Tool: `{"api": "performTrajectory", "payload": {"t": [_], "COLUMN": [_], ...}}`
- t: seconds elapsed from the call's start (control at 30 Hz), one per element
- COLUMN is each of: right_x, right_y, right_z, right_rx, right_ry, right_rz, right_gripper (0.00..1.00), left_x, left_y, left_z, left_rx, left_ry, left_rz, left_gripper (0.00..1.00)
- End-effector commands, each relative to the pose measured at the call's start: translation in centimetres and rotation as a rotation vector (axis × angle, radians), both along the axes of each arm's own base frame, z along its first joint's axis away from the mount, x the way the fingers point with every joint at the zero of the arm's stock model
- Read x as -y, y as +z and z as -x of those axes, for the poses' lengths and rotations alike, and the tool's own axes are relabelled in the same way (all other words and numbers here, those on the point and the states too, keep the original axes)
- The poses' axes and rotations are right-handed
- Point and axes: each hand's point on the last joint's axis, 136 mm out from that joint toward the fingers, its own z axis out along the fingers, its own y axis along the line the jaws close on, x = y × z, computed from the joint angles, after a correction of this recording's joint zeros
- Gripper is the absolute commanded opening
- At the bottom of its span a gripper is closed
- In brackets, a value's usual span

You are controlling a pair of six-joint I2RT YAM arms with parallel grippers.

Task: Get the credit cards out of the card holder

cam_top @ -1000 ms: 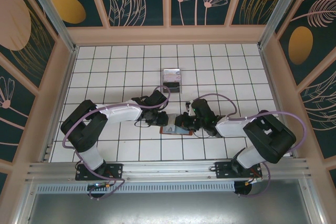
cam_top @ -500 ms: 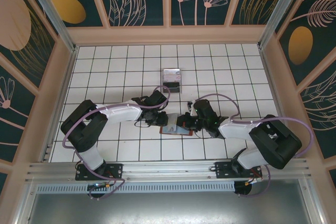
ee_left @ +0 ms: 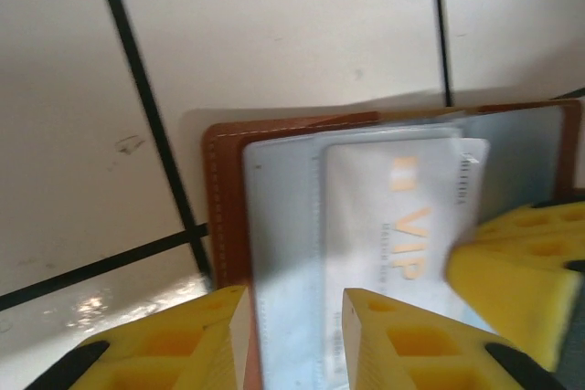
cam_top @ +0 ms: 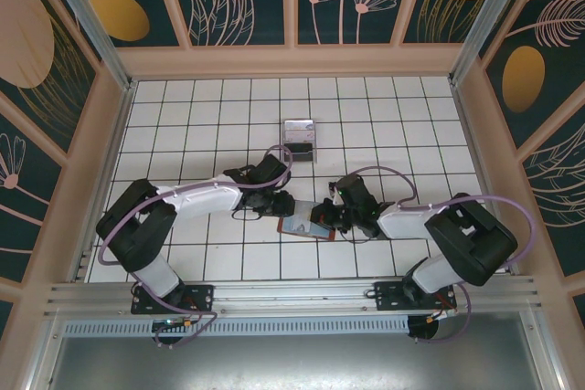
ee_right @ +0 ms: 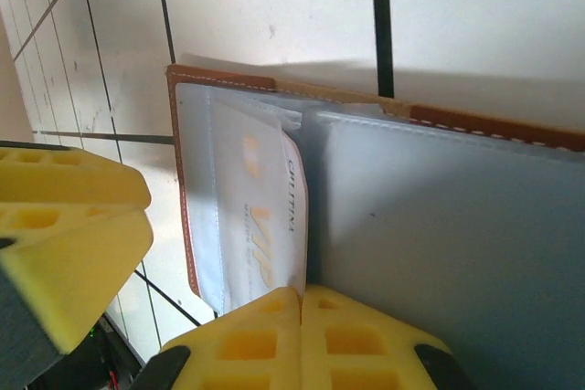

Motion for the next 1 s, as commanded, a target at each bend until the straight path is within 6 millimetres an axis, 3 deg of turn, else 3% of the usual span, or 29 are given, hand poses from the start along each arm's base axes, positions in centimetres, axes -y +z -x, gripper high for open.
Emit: {"api": "performTrajectory", "payload": {"t": [0.0, 0.13, 0.37, 0.4, 0.6, 0.97], "right_x": [-0.1, -0.2, -0.1, -0.1, 0.1, 1.6], "right_y": [-0.4, -0.4, -0.3, -0.2, -0.2, -0.2], "right_z": [0.0, 0.0, 0.0, 0.0, -0.1, -0.3], "right_rx": [-0.015, -0.016, -0.016, -0.015, -0.013, -0.007], "right_ry": [0.010, 0.016, 0.016, 0.015, 0.008, -0.022], "right_rz": [0.006, 0.008, 0.010, 0.010, 0.027, 0.119], "right_gripper": [0.02, 0.02, 0.02, 0.02, 0.02, 0.02], "left_x": [1.4, 2.7, 2.9, 2.7, 0.8, -1.4], "left_y": [1.0, 0.9, -0.5, -1.7, -3.3, -4.5], "left_z": [0.5, 1.0, 1.5, 1.8, 1.8, 1.7], "left_rx": [-0.026, -0.063, -0.102, -0.128, -0.127, -0.107], "left_ry": [-0.012, -0.039, -0.052, -0.049, -0.025, -0.010], "left_rz": [0.094, 0.163, 0.161, 0.140, 0.034, -0.097], "left_gripper": [0.34, 0.33, 0.32, 0.32, 0.31, 0.31]}}
